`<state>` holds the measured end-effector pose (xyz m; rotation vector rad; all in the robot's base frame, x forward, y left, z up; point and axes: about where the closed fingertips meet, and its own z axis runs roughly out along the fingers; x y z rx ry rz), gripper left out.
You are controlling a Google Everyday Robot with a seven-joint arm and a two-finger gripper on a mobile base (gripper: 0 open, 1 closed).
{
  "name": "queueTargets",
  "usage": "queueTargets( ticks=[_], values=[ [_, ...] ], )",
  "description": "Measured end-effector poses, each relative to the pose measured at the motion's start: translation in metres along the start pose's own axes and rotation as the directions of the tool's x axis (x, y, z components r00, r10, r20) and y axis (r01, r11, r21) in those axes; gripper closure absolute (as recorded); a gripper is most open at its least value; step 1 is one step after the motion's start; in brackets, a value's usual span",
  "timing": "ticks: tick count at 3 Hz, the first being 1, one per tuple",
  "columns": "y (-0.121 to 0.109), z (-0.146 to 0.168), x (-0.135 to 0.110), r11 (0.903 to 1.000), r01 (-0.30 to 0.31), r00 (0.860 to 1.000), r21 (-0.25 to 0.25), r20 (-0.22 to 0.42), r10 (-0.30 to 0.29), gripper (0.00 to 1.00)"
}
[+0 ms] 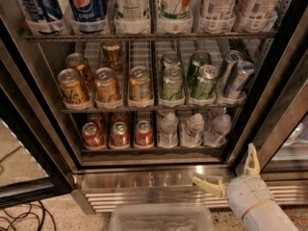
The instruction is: Pick redbull can from middle shelf of fridge
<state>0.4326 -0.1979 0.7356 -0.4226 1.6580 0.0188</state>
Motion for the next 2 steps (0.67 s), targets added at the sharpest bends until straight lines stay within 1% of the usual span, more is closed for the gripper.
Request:
queueTargets(
  ticks=[1,2],
  values=[
    [0.0013,-0.0002,-0.0019,1.0000,0.005,1.000,-0.005,0.003,-0.005,0.00],
    [0.0006,0.0036,-0.0070,1.0000,0.005,0.999,0.004,0.038,-0.005,0.00]
  ],
)
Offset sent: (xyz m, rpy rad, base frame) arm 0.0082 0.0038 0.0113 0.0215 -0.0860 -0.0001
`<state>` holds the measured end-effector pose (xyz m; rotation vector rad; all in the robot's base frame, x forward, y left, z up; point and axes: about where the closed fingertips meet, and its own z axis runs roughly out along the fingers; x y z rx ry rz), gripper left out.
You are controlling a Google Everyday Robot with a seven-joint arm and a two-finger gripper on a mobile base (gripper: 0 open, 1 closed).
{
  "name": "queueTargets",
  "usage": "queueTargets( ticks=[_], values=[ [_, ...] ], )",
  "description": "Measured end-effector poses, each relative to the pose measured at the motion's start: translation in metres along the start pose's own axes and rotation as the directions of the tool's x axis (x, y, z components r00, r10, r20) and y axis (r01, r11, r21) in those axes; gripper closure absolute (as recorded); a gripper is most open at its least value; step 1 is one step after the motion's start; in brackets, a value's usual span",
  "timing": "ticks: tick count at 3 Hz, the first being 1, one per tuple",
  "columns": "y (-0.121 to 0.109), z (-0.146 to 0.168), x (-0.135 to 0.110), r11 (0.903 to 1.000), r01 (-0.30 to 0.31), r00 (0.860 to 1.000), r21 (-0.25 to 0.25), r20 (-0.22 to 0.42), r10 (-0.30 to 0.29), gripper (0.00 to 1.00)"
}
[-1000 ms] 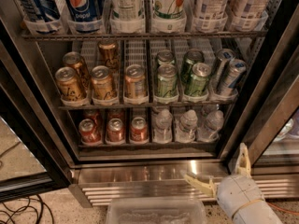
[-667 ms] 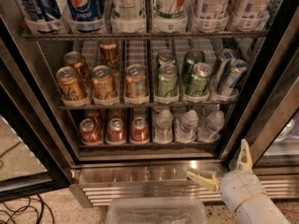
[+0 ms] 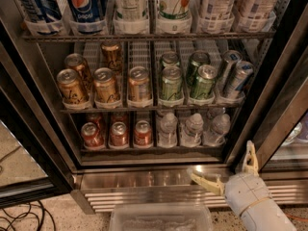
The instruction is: Pick redbull can from middle shelf of fridge
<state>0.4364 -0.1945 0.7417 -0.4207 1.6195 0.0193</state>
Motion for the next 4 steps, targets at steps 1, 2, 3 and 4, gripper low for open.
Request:
queueTargets(
  ticks=[1,2,3,4],
  values=[
    [-0.002,0.017,-0.021,0.9994,0.032,0.996,0.011,0.085,-0.032,0.00],
    [0.000,0.033,-0.043,0.9972,0.072,0.982,0.023,0.173,-0.074,0.00],
    [-0.001,0.042,-0.056,0.9949,0.083,0.971,0.058,0.220,-0.094,0.19],
    [-0.008,0.046,-0.066,0.9890,0.072,0.961,0.129,0.256,-0.104,0.35]
  ],
)
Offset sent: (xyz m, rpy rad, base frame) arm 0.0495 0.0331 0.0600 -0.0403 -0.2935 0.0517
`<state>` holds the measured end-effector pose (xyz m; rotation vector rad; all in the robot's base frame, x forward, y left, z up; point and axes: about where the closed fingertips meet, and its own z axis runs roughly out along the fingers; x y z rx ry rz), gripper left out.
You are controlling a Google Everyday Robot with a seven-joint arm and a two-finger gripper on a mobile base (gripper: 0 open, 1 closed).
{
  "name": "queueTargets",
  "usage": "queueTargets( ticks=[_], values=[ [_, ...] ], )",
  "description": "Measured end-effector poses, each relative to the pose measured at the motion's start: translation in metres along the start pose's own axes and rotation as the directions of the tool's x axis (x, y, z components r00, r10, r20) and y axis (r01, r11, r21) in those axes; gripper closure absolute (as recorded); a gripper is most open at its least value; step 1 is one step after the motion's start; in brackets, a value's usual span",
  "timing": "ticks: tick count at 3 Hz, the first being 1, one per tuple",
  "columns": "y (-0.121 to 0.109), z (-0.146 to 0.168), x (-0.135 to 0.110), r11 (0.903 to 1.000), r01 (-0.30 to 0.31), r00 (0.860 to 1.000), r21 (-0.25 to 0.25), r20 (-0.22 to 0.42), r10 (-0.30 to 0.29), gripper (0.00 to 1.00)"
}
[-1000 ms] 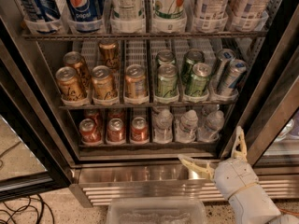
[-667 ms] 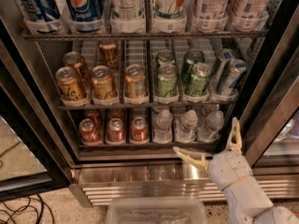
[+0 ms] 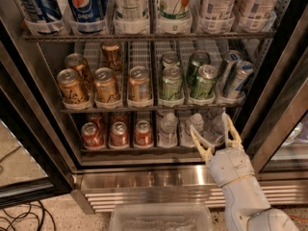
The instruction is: Pick redbull can from middle shelf of fridge
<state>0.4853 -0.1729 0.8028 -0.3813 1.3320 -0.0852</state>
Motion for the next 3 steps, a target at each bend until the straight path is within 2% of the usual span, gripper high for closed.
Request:
queueTargets(
  ticks=[1,2,3],
  values=[
    [-0.012,0.008,-0.004,0.9958,0.001,1.000,0.091,0.019,-0.003,0.39],
    [-0.028,0.015,-0.009,0.9822,0.015,0.999,0.187,0.037,-0.022,0.29],
    [-0.044,0.020,-0.017,0.9630,0.027,0.997,0.268,0.058,-0.045,0.36]
  ],
)
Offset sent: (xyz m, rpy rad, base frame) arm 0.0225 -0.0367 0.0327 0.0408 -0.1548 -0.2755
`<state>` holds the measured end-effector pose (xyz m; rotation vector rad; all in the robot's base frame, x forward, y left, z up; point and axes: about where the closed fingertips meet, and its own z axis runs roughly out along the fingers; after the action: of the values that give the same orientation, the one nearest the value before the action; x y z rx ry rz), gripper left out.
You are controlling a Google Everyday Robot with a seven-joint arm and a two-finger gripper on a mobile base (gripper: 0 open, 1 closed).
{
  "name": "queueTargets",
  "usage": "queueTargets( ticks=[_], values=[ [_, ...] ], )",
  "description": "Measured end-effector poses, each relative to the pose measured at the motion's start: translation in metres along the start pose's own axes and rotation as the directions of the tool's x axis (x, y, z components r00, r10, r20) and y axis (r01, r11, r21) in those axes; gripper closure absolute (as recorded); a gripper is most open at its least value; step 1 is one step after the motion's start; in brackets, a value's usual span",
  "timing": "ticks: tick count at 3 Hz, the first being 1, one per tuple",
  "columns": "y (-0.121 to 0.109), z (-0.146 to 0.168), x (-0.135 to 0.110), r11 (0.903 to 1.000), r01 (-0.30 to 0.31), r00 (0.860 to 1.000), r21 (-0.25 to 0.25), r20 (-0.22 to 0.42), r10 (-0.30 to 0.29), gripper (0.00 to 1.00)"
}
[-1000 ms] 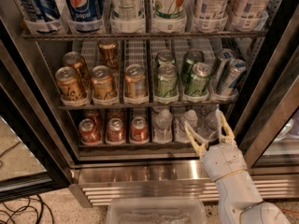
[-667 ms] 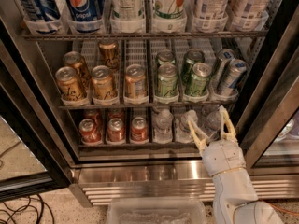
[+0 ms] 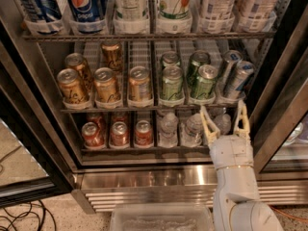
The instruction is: Pick redbull can from middle shelf of fridge
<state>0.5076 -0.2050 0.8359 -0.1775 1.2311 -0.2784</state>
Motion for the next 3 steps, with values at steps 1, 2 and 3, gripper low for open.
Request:
queueTargets(
  ticks=[1,2,3],
  values=[
    [-0.011,0.007,-0.005,0.9984,0.012,1.000,0.055,0.015,-0.013,0.42],
    [-0.019,0.012,-0.007,0.9956,0.015,1.000,0.093,0.021,-0.017,0.58],
    [-0.022,0.018,-0.001,0.9942,0.018,1.000,0.106,-0.009,-0.018,0.54]
  ],
)
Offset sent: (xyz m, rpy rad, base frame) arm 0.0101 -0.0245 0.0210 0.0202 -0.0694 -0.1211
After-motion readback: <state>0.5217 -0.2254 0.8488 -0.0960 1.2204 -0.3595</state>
